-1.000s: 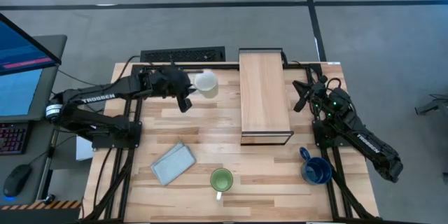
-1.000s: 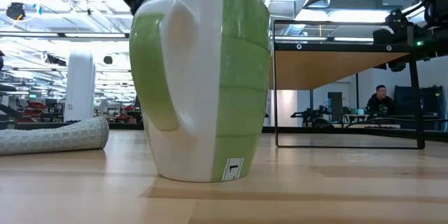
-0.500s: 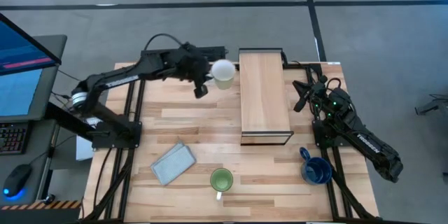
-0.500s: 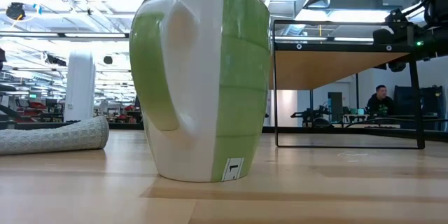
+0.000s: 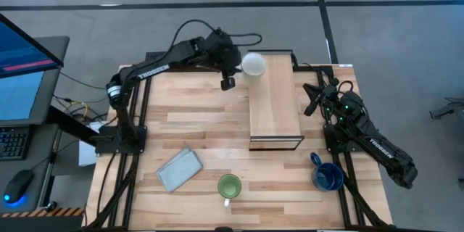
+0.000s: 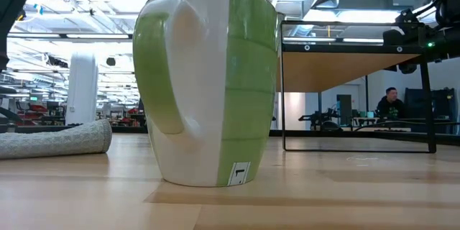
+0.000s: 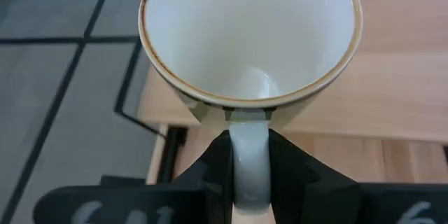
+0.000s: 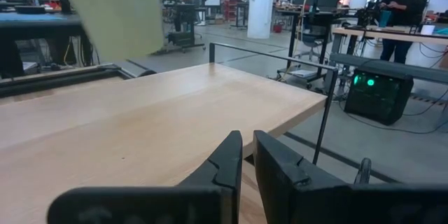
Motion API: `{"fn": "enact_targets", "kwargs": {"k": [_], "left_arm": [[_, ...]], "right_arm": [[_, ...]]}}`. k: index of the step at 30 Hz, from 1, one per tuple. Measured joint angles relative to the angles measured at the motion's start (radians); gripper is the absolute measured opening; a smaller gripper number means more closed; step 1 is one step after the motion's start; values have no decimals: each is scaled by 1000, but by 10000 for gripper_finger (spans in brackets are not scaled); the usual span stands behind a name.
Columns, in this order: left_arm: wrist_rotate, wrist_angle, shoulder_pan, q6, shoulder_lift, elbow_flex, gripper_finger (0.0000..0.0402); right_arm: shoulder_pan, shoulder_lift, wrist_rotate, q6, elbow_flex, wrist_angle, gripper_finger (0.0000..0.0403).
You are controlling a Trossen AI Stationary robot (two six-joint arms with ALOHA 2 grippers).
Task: Stack small to large cups/mugs on shelf
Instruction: Put the light green mug on the shelf
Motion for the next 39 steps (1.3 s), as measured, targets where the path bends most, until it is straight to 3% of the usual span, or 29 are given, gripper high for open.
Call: {"fn": "enact_targets", "kwargs": {"k": [7, 14, 26, 39], "left_arm": [[200, -8, 65, 30, 68, 107, 43], [274, -7, 142, 63, 76, 122, 43], [345, 96, 156, 83, 79, 112, 43], [344, 189, 132, 71, 152, 120, 43]], "right_arm": [[0, 20, 0, 0, 0, 0, 60], [0, 67, 0, 0, 0, 0, 60], [0, 112, 0, 0, 0, 0, 60], [0, 108, 0, 7, 0, 0, 60]]}}
